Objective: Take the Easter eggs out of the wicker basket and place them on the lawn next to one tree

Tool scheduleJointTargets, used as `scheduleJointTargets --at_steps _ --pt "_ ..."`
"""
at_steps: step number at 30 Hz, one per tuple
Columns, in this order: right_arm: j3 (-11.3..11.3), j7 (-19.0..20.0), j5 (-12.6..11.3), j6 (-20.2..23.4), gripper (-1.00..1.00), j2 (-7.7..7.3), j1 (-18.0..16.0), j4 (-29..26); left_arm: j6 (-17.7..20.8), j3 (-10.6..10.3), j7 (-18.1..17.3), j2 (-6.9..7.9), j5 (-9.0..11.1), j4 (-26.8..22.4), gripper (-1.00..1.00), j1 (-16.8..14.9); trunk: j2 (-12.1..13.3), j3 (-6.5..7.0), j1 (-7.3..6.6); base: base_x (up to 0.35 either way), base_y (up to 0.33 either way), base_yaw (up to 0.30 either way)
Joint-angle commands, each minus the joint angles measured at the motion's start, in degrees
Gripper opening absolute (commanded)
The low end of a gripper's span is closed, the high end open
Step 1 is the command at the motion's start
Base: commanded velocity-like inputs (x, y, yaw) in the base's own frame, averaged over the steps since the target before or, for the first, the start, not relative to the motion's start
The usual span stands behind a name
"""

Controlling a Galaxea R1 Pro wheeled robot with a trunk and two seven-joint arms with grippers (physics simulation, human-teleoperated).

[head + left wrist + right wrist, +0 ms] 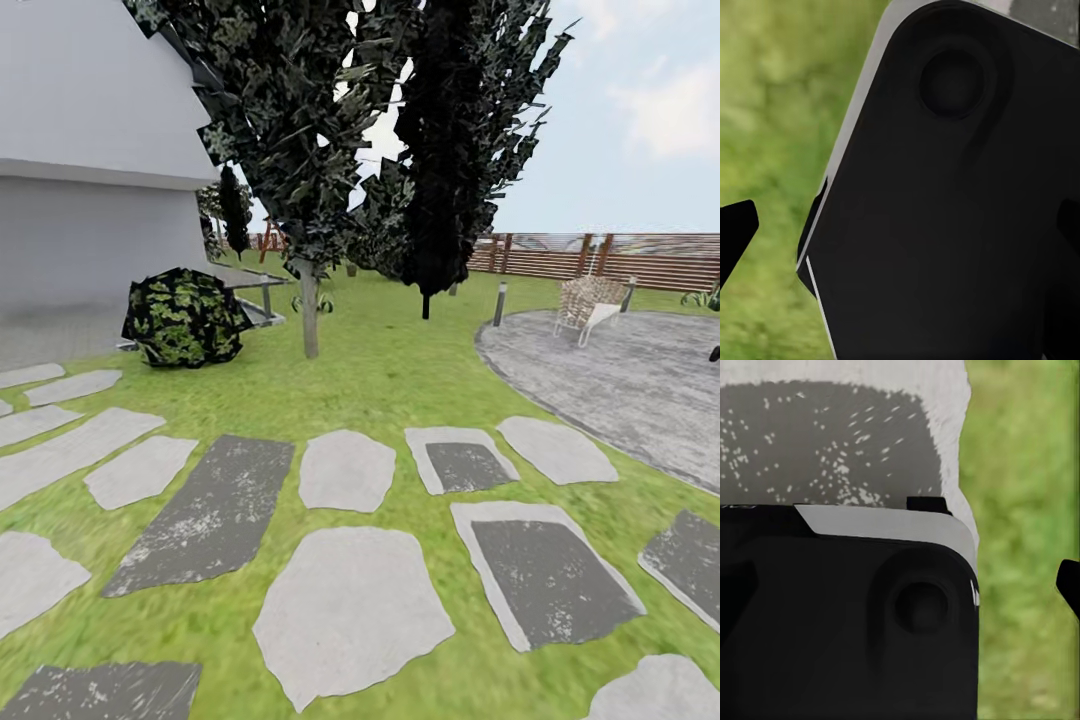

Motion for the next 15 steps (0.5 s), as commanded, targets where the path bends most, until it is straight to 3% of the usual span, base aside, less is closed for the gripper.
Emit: scheduleJointTargets --at_steps 1,15 --pt "0.0 0.1 0.0 -0.2 1.0 0.0 0.0 0.1 0.1 0.2 0.0 0.0 0.2 -0.1 1.0 0.0 0.0 -0.05 0.03 0.333 -0.089 0.0" --pt "0.0 0.1 0.0 -0.2 1.0 0.01 0.0 0.1 0.1 0.2 0.0 -0.09 0.2 0.0 1.0 0.0 0.0 -0.05 0.03 0.333 -0.088 0.0"
